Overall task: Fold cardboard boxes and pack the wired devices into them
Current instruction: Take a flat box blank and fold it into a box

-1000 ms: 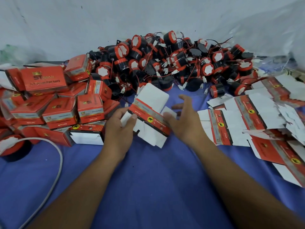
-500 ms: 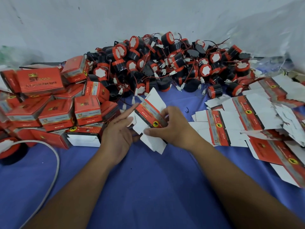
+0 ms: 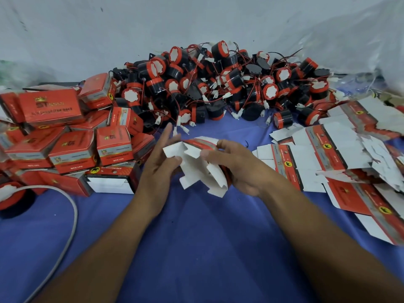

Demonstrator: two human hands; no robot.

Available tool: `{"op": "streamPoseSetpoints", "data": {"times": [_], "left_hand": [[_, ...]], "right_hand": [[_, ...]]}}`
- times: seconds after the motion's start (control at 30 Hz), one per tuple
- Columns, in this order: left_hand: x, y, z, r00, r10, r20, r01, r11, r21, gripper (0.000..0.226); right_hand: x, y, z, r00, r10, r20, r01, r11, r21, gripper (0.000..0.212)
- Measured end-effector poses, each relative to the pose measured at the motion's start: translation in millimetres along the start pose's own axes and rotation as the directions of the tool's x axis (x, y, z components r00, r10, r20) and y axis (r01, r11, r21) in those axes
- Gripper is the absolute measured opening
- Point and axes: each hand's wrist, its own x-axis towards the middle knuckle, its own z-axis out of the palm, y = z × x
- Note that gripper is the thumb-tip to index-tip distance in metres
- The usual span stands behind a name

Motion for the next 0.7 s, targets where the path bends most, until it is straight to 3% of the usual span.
{"op": "streamPoseSetpoints", "data": {"times": [0.1, 0.17, 0.27, 0.37, 0.5, 0.6, 0.7], "left_hand": [[-3.9, 5.5, 0.0, 0.994, 0.081, 0.071, -0.096, 0.967, 0.236, 0.075], [-8.5, 4.2, 4.0, 0.987, 0.099, 0.129, -0.133, 0.946, 0.296, 0.068], [-11.2, 6.2, 8.2, 0.992, 0.089, 0.094, -0.111, 0.957, 0.270, 0.053], [-10.2, 6.8, 12.2, 0.994, 0.074, 0.082, -0.095, 0.949, 0.302, 0.053], [-9.7, 6.0, 17.0, 0.981, 0.159, 0.113, -0.192, 0.888, 0.417, 0.052], [-10.1, 6.8, 14.4, 0.983, 0.091, 0.159, -0.138, 0.938, 0.317, 0.065], [-11.5, 5.2, 11.4, 0.963, 0.122, 0.238, -0.186, 0.946, 0.265, 0.065]], "right_hand": [[-6.2, -1.3, -3.6, 0.967, 0.035, 0.254, -0.007, 0.994, -0.112, 0.063], [-6.6, 1.6, -0.8, 0.944, 0.062, 0.324, 0.031, 0.961, -0.274, 0.079], [-8.3, 1.2, 5.7, 0.975, 0.070, 0.210, 0.039, 0.877, -0.478, 0.093], [-8.3, -2.3, 7.0, 0.993, -0.005, 0.119, 0.069, 0.838, -0.541, 0.076], [-5.4, -3.0, 10.0, 0.990, -0.141, 0.011, 0.134, 0.904, -0.406, 0.059], [-2.6, -1.4, 10.0, 0.986, -0.154, -0.067, 0.133, 0.960, -0.245, 0.067], [-2.9, -6.1, 7.0, 0.991, -0.126, -0.042, 0.124, 0.991, -0.039, 0.057]]}}
